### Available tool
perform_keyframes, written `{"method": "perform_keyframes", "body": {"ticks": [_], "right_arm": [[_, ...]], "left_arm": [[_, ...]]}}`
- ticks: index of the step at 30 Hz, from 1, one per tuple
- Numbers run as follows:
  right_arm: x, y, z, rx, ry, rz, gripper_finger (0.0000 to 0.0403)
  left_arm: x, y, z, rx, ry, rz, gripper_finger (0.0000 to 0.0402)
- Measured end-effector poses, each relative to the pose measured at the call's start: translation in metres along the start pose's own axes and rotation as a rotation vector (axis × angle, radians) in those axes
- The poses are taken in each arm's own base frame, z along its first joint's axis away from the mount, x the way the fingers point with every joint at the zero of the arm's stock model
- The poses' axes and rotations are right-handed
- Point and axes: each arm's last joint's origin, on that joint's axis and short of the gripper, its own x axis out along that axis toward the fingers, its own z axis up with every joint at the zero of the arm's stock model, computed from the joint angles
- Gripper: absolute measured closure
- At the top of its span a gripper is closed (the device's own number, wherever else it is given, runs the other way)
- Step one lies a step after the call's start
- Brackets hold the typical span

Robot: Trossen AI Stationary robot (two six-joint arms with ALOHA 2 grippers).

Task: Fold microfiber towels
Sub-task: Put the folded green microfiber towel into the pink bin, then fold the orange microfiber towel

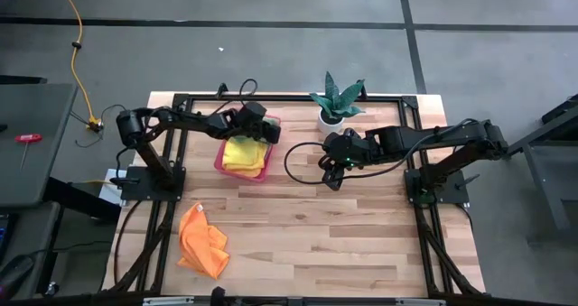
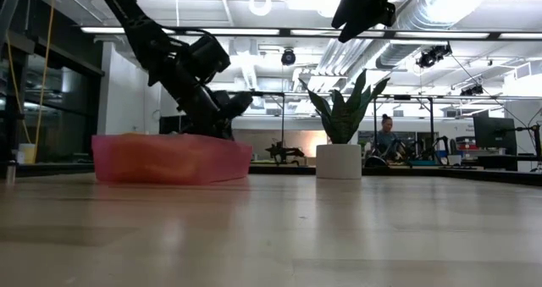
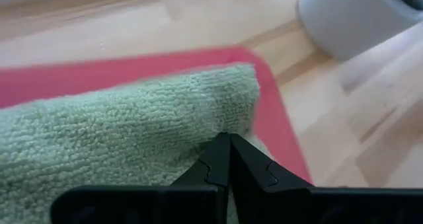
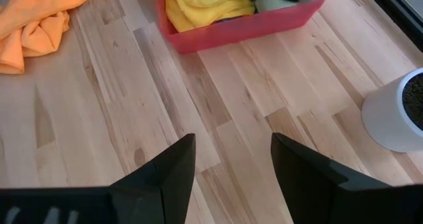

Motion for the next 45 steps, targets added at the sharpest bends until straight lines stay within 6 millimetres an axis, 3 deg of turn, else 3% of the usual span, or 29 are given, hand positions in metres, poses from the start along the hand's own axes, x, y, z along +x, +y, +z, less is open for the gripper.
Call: {"method": "perform_keyframes", "body": {"ticks": [4,10,16,22,26,31,37,45], "right_arm": [[0.0,0.0,0.0,-0.001,0.0,0.0,0.0213],[0.0,0.0,0.0,-0.004,0.0,0.0,0.0213],[-0.002,-0.001,-0.002,-0.039,0.014,-0.007,0.0213],[-0.018,-0.012,-0.02,-0.055,0.052,-0.032,0.0213],[-0.031,-0.02,-0.051,0.019,-0.023,-0.003,0.0213],[-0.039,-0.024,-0.089,0.122,-0.199,0.184,0.0213],[-0.038,-0.027,-0.111,0.116,-0.392,0.352,0.0213],[-0.038,-0.028,-0.112,0.074,-0.455,0.381,0.0213]], "left_arm": [[-0.02,0.004,0.019,-0.021,-0.061,-0.037,0.0402],[-0.067,0.01,0.044,-0.006,-0.175,-0.056,0.0401],[-0.123,-0.002,0.049,0.091,-0.26,-0.152,0.0401],[-0.186,-0.044,0.016,0.282,-0.287,-0.378,0.0401],[-0.221,-0.076,-0.024,0.329,-0.363,-0.552,0.0401],[-0.252,-0.105,-0.074,0.311,-0.429,-0.632,0.0401],[-0.268,-0.115,-0.11,0.356,-0.426,-0.635,0.0401],[-0.272,-0.111,-0.114,0.387,-0.424,-0.558,0.0361]]}}
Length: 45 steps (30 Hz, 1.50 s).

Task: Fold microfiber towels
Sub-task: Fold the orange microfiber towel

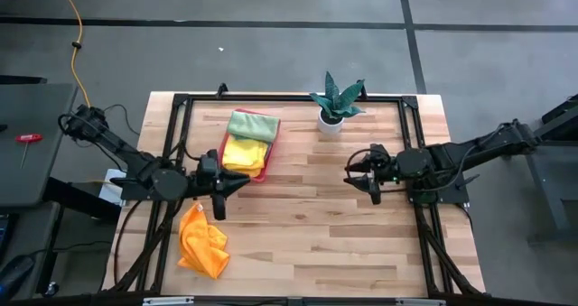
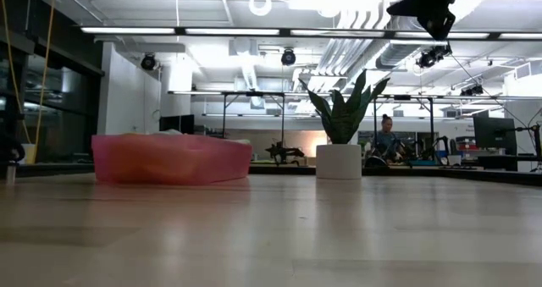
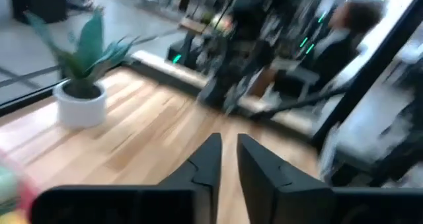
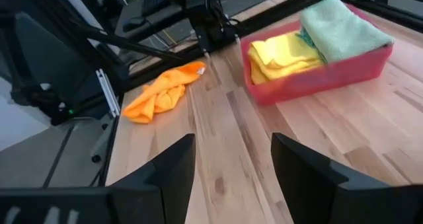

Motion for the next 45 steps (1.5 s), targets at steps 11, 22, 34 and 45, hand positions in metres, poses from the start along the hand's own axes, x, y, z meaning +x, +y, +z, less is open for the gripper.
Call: {"method": "perform_keyframes", "body": {"ticks": [11,22,34,45], "right_arm": [[-0.001,0.009,0.017,-0.148,-0.122,0.048,0.0213],[0.008,0.013,0.021,-0.207,-0.179,0.034,0.0213],[0.022,0.014,0.014,-0.188,-0.131,0.008,0.0213],[0.023,0.014,0.013,-0.191,-0.125,0.005,0.0213]], "left_arm": [[-0.005,0.01,0.021,0.234,0.202,0.065,0.0229],[-0.019,0.022,-0.003,0.29,0.442,0.114,0.02],[-0.048,0.066,-0.103,0.087,1.0,0.319,0.0202],[-0.038,0.081,-0.119,-0.103,1.16,0.446,0.0202]]}}
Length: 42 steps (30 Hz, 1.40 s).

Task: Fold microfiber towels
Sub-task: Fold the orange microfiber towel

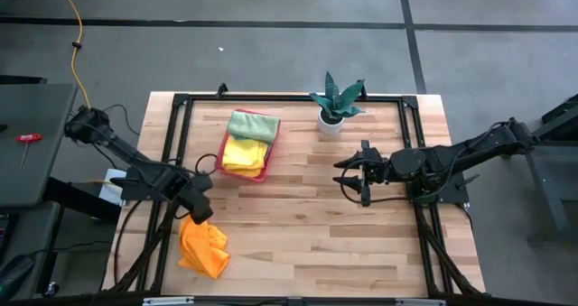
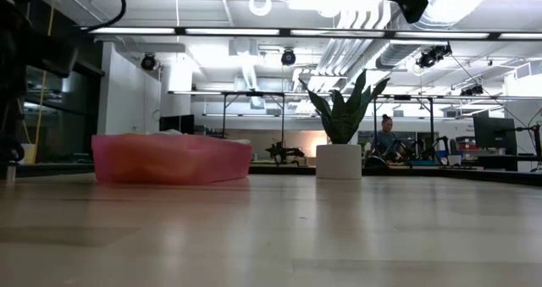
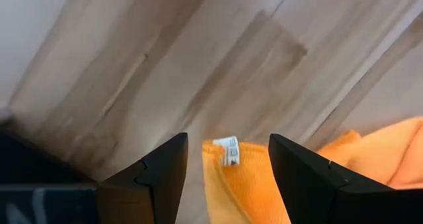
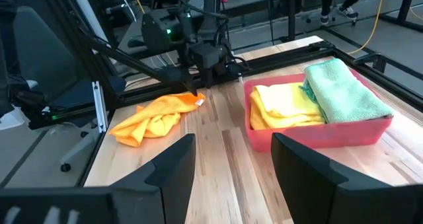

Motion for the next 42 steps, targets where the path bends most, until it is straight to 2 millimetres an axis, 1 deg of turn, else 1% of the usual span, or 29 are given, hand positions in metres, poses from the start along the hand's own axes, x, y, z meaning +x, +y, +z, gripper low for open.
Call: {"method": "perform_keyframes", "body": {"ticks": [8,13,16,19,21,23,24,25,27,31,34,38,40,42], "right_arm": [[0.0,0.0,0.0,-0.002,0.0,0.0,0.0213],[0.0,0.0,0.0,0.001,0.0,0.0,0.0213],[0.0,0.0,0.0,0.014,-0.002,-0.004,0.0213],[0.0,0.0,0.0,0.024,-0.005,-0.016,0.0213],[0.0,-0.001,0.0,0.024,-0.006,-0.017,0.0213],[0.0,-0.001,0.0,0.024,-0.006,-0.017,0.0213],[0.0,-0.001,0.0,0.024,-0.006,-0.017,0.0213],[0.0,-0.001,0.0,0.024,-0.006,-0.017,0.0213],[0.0,-0.001,0.0,0.024,-0.006,-0.017,0.0213],[0.0,0.0,0.001,0.069,-0.009,-0.015,0.0213],[0.0,0.0,0.001,0.107,-0.011,-0.013,0.0213],[0.0,0.0,0.001,0.098,-0.012,-0.012,0.0213],[0.0,0.0,0.001,0.09,-0.013,-0.012,0.0213],[0.0,0.0,0.001,0.089,-0.013,-0.012,0.0213]], "left_arm": [[0.021,-0.005,0.008,0.074,0.174,0.088,0.0202],[0.031,-0.007,0.01,0.1,0.213,0.149,0.0202],[0.034,-0.007,0.011,0.118,0.222,0.167,0.0214],[0.035,-0.007,0.011,0.123,0.223,0.168,0.0254],[0.035,-0.007,0.011,0.123,0.223,0.168,0.0299],[0.034,-0.007,0.01,0.144,0.225,0.158,0.0358],[0.032,-0.008,0.011,0.155,0.223,0.151,0.0379],[0.03,-0.01,0.013,0.161,0.213,0.143,0.0388],[0.02,-0.016,0.018,0.177,0.175,0.123,0.039],[-0.01,-0.032,0.038,0.187,0.051,0.057,0.0399],[-0.041,-0.046,0.059,0.185,-0.078,-0.026,0.04],[-0.08,-0.063,0.089,0.17,-0.245,-0.101,0.0401],[-0.093,-0.071,0.102,0.166,-0.306,-0.121,0.0401],[-0.102,-0.084,0.118,0.161,-0.379,-0.166,0.0401]]}}
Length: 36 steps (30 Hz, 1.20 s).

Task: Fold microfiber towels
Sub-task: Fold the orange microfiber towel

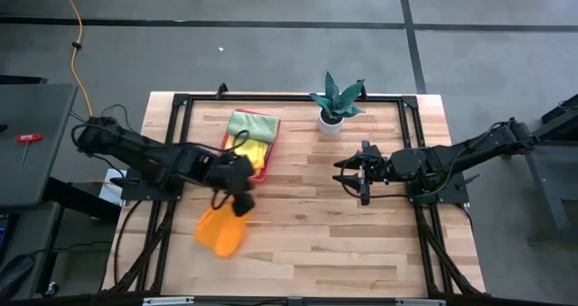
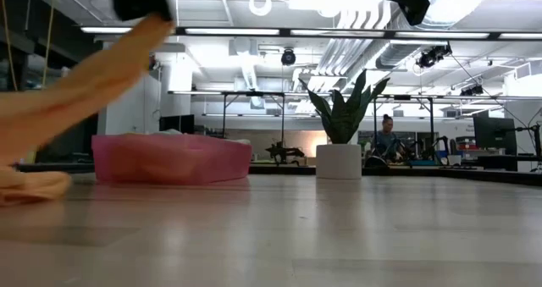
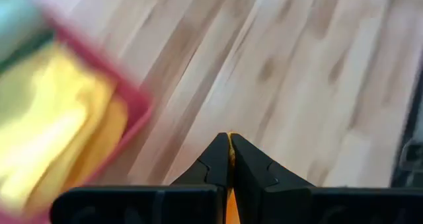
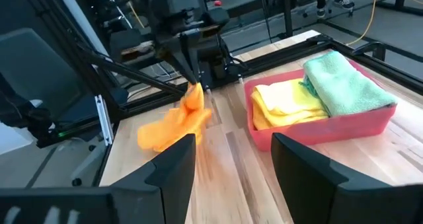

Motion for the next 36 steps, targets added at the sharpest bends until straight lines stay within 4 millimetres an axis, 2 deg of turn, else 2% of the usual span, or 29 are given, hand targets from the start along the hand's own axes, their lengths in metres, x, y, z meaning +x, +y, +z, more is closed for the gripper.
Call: {"method": "perform_keyframes", "body": {"ticks": [3,7,13,18,23,26,30,33,36], "right_arm": [[0.0,0.0,0.0,-0.003,0.005,0.007,0.0213],[0.0,0.001,-0.002,0.011,0.031,0.053,0.0213],[-0.005,0.002,-0.011,0.151,0.199,0.179,0.0213],[-0.013,0.005,-0.029,0.268,0.445,0.232,0.0213],[-0.025,0.012,-0.045,0.278,0.625,0.224,0.0213],[-0.032,0.016,-0.052,0.279,0.697,0.217,0.0213],[-0.04,0.02,-0.057,0.265,0.741,0.22,0.0213],[-0.042,0.021,-0.058,0.24,0.707,0.175,0.0213],[-0.042,0.019,-0.059,0.214,0.671,0.11,0.0213]], "left_arm": [[0.013,-0.015,0.022,0.009,-0.062,-0.03,0.0401],[0.046,-0.039,0.049,-0.031,-0.176,-0.133,0.0401],[0.088,-0.073,0.077,-0.135,-0.349,-0.304,0.0401],[0.1,-0.091,0.095,-0.212,-0.434,-0.391,0.0402],[0.095,-0.103,0.114,-0.289,-0.56,-0.44,0.0402],[0.087,-0.1,0.128,-0.348,-0.66,-0.435,0.0402],[0.09,-0.077,0.148,-0.384,-0.749,-0.32,0.0402],[0.096,-0.056,0.159,-0.423,-0.744,-0.277,0.0401],[0.102,-0.045,0.162,-0.408,-0.691,-0.268,0.0401]]}}
